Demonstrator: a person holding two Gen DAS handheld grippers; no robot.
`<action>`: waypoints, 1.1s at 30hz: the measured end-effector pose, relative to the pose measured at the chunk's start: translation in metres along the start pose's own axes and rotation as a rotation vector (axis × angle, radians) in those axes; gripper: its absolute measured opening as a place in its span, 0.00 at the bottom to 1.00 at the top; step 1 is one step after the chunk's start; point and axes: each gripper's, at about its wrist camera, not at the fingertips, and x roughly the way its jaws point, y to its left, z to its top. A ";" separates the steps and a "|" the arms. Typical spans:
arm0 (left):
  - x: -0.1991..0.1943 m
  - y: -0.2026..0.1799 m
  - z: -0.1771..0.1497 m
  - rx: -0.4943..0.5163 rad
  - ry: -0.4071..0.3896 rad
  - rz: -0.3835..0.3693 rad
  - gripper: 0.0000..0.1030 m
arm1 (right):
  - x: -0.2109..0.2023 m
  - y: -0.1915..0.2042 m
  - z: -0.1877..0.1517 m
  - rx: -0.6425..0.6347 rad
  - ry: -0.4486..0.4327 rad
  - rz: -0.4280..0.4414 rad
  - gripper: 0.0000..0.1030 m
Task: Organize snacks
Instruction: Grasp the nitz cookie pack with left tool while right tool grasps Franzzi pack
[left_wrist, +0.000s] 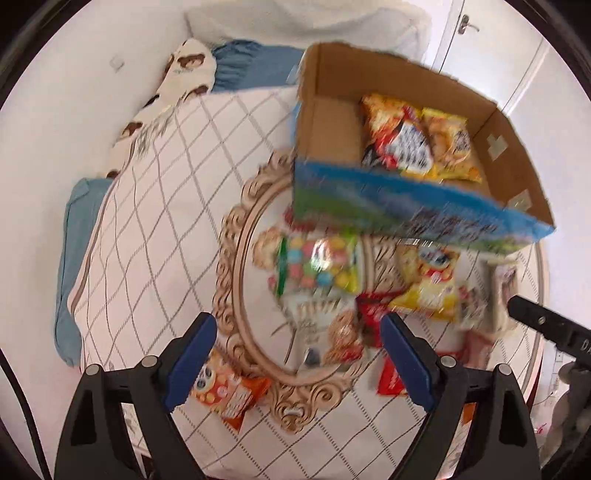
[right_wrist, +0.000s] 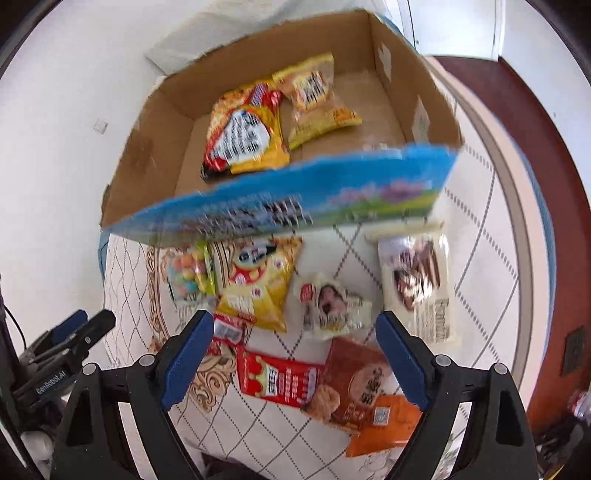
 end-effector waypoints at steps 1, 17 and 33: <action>0.012 0.007 -0.012 -0.013 0.033 0.021 0.88 | 0.009 -0.006 -0.008 0.020 0.023 0.005 0.89; 0.120 -0.029 -0.001 0.012 0.271 -0.117 0.80 | 0.071 -0.057 -0.068 0.238 0.082 -0.087 0.68; 0.128 -0.006 -0.053 -0.046 0.278 -0.130 0.57 | 0.035 -0.066 -0.031 0.115 -0.046 -0.193 0.77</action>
